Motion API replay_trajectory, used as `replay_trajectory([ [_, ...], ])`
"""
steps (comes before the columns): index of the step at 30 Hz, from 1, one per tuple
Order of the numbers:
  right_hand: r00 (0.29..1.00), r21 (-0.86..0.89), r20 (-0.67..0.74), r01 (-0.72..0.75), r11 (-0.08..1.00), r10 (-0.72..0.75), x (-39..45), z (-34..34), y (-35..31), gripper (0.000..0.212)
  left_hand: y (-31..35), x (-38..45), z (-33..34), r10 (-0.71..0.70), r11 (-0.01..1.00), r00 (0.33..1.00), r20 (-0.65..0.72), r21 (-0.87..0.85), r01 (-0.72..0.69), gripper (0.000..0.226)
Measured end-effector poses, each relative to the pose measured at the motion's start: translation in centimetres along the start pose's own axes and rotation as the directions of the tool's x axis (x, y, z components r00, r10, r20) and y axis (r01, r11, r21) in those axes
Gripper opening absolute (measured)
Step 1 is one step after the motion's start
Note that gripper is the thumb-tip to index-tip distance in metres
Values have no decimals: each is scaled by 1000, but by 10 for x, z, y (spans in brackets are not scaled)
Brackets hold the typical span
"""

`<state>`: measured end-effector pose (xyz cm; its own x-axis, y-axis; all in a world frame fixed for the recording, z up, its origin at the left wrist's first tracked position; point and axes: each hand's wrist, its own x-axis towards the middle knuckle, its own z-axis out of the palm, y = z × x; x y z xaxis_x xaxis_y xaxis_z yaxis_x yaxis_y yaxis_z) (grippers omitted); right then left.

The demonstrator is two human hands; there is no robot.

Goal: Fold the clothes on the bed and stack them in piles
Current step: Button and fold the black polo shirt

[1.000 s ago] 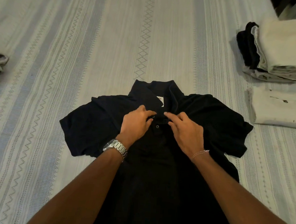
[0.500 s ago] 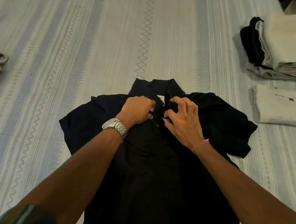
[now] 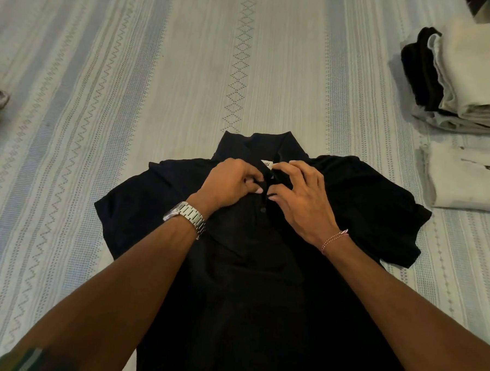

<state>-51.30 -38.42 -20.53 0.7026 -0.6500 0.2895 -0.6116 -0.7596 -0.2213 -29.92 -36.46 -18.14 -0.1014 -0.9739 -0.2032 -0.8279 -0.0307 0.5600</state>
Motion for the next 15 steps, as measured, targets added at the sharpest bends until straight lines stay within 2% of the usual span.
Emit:
replay_trajectory([
  [2, 1000, 48, -3, -30, 998, 31, 3, 1, 1, 13, 2, 0, 2, -92, 980, 996, -15, -177, 88, 23],
  [4, 999, 77, -6, -51, 996, 52, 7, 6, 2, 15, 5, -1, 6, -149, 952, 989, -12, -273, 140, 20],
  [10, 991, 104, -40, -120, 987, 125, 13, 20, 1, 23, 7, -5, 19, -292, 855, 952, -85, -469, 221, 18],
  [15, 984, 70, -120, -127, 989, 135, 11, 25, -2, 24, 8, -12, 32, -400, 741, 905, -142, -631, 229, 2],
])
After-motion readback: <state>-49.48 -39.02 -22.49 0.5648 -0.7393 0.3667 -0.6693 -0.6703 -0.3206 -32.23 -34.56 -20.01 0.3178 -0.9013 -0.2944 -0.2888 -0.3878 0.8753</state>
